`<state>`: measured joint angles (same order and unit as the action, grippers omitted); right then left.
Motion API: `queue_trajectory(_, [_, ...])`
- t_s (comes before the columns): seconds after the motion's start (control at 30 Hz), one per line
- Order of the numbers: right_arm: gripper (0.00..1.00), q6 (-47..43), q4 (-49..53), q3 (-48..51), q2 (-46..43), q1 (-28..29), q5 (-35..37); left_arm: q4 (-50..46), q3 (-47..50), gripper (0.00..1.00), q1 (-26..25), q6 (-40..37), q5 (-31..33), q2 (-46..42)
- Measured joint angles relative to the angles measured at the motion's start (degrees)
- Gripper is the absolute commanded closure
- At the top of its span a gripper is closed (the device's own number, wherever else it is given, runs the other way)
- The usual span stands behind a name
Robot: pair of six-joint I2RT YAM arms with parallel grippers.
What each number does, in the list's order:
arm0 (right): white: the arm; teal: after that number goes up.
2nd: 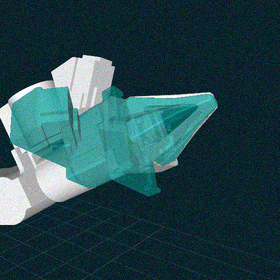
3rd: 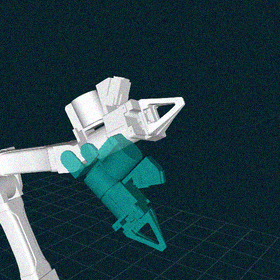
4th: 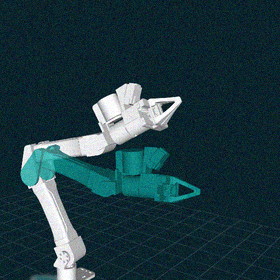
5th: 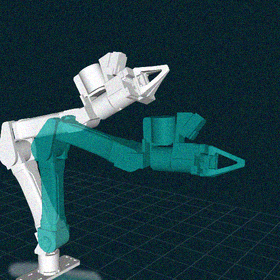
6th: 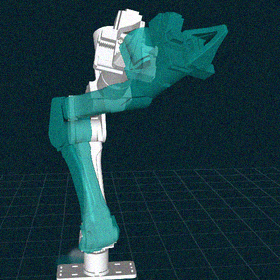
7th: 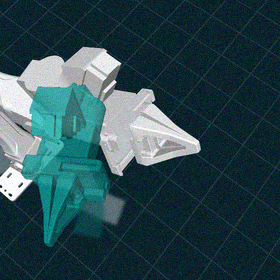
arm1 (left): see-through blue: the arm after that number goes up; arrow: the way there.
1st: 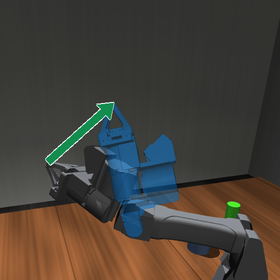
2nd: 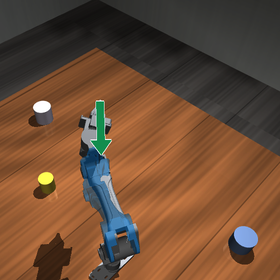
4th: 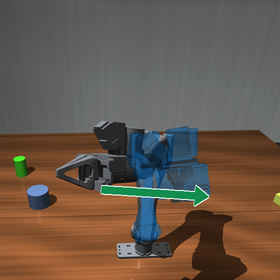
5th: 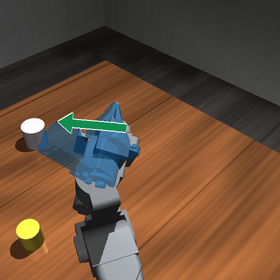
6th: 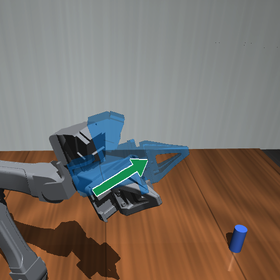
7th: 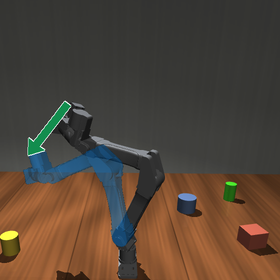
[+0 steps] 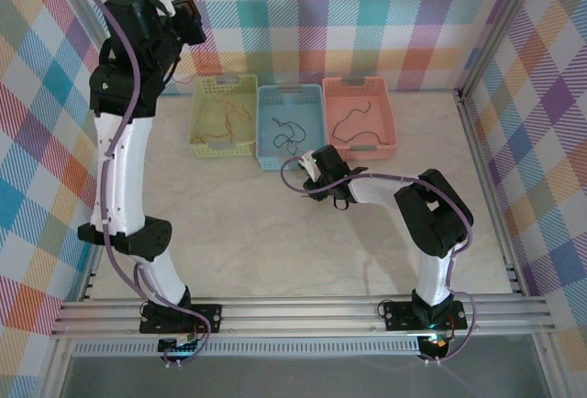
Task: Untangle the cables
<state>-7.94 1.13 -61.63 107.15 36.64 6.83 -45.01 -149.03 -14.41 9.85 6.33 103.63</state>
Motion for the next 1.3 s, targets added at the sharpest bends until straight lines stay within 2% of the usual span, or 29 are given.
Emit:
queue_trajectory(0.2, [0.66,0.0,0.1,-0.1,0.0,0.0,0.0,1.9,-2.8,1.00,3.3,1.1,-4.2,6.6])
queue_trajectory(0.4, [0.66,0.0,0.3,-0.5,0.0,0.0,-0.4,4.4,-2.9,1.00,6.6,1.5,-5.9,9.1])
queue_trajectory(0.67, [0.66,0.0,0.3,-0.5,0.0,0.0,-0.6,9.7,-6.2,1.00,7.6,1.3,-6.9,9.8])
queue_trajectory(0.9, [0.66,0.0,0.3,-0.5,0.0,0.0,-0.9,10.7,-6.4,1.00,7.6,1.3,-8.3,11.3])
queue_trajectory(1.1, [0.66,0.0,0.3,-0.5,0.0,0.0,-1.5,10.3,-0.5,1.00,7.6,1.3,-10.7,15.0])
queue_trajectory(1.3, [0.66,0.0,0.3,-0.5,0.0,0.0,-1.5,5.0,3.7,1.00,7.8,1.6,-13.2,22.4])
